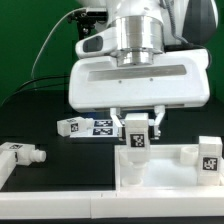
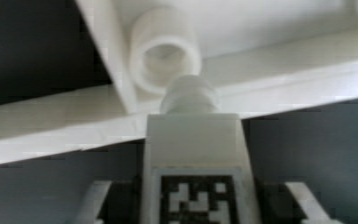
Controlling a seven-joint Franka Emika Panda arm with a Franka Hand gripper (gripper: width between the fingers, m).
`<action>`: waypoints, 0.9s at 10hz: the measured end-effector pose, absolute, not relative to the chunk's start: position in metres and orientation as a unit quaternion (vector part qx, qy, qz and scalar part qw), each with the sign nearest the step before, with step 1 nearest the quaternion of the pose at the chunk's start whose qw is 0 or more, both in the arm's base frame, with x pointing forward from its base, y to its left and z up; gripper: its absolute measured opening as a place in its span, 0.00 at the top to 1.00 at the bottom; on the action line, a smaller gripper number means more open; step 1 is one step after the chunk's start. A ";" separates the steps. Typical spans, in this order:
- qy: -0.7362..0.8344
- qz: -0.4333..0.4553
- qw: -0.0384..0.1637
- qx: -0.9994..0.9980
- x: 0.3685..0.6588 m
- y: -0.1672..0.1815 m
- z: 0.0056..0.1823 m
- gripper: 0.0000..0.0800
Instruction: Assemble square table
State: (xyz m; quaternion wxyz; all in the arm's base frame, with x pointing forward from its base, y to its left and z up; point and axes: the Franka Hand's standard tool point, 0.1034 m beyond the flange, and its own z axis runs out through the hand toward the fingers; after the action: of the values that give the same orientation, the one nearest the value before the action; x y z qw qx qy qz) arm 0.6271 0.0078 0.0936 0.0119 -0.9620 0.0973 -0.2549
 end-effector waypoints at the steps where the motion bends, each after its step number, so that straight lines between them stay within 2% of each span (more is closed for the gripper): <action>1: 0.084 -0.254 0.006 -0.964 0.626 0.012 0.091 0.65; 9: 0.087 -0.239 -0.006 -0.967 0.618 -0.011 0.070 0.65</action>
Offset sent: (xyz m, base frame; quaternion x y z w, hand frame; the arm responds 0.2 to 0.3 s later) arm 0.0003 -0.0072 -0.0117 0.0181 0.0050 -0.0044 0.9998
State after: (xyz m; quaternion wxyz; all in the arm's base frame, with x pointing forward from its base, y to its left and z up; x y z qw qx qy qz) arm 0.6180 -0.0108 0.0704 -0.0064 -0.9671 0.0874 -0.2386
